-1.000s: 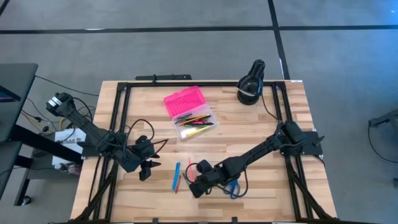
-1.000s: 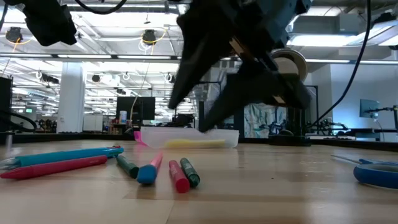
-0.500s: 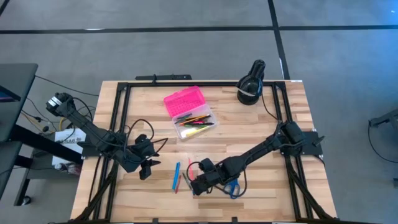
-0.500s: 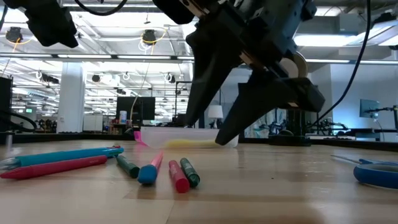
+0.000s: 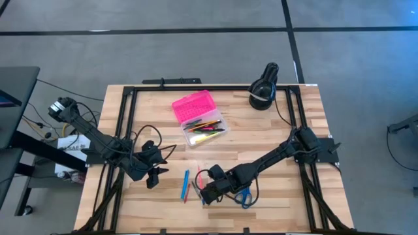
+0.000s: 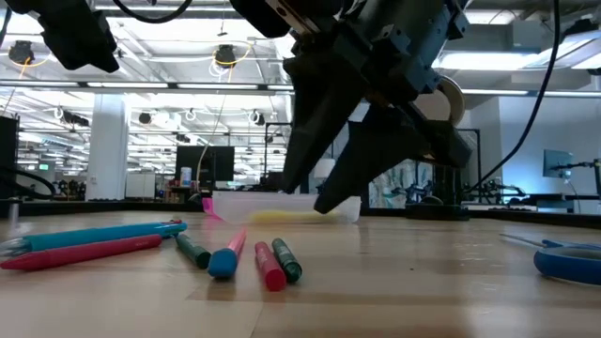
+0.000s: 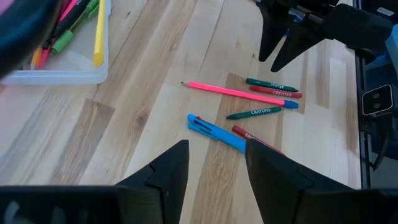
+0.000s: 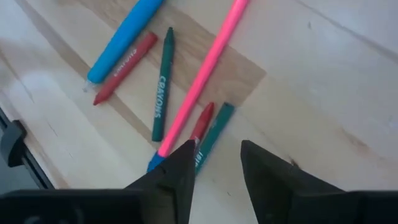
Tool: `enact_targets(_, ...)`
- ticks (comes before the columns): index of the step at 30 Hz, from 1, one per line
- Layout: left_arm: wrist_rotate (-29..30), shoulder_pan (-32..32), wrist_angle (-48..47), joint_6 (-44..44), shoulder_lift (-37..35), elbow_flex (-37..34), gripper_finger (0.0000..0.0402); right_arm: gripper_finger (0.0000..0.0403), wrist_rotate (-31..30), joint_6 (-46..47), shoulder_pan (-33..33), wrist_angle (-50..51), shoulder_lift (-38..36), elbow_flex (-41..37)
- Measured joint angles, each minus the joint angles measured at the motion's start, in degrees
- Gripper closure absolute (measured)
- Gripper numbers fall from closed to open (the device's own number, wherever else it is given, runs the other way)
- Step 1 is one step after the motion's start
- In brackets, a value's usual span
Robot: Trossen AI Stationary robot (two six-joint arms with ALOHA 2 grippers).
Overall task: Pick & place school supplies into a supply box
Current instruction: Put the green crayon into the pink supply box
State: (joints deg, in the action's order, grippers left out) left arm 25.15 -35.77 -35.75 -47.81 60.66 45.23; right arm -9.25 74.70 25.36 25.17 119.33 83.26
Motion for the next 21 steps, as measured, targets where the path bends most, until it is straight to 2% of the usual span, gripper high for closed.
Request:
enact_targets(7, 0.0, 0.0, 0.0, -0.3, 0.0, 0.0, 0.0249, 0.028, 0.1, -1.7, -0.1, -0.5, 1.3, -0.2)
enact_targets(15, -0.4, 0.0, 0.0, -0.3, 0.0, 0.0, 0.0249, 0.028, 1.7, -1.6, 0.1, -5.7, 3.7, 0.1)
enact_targets(21, -0.5, 0.0, -0.7, -0.4, 0.0, 0.0, 0.0249, 0.0281, 2.4, -1.2, 0.1, -4.0, 3.8, 0.0)
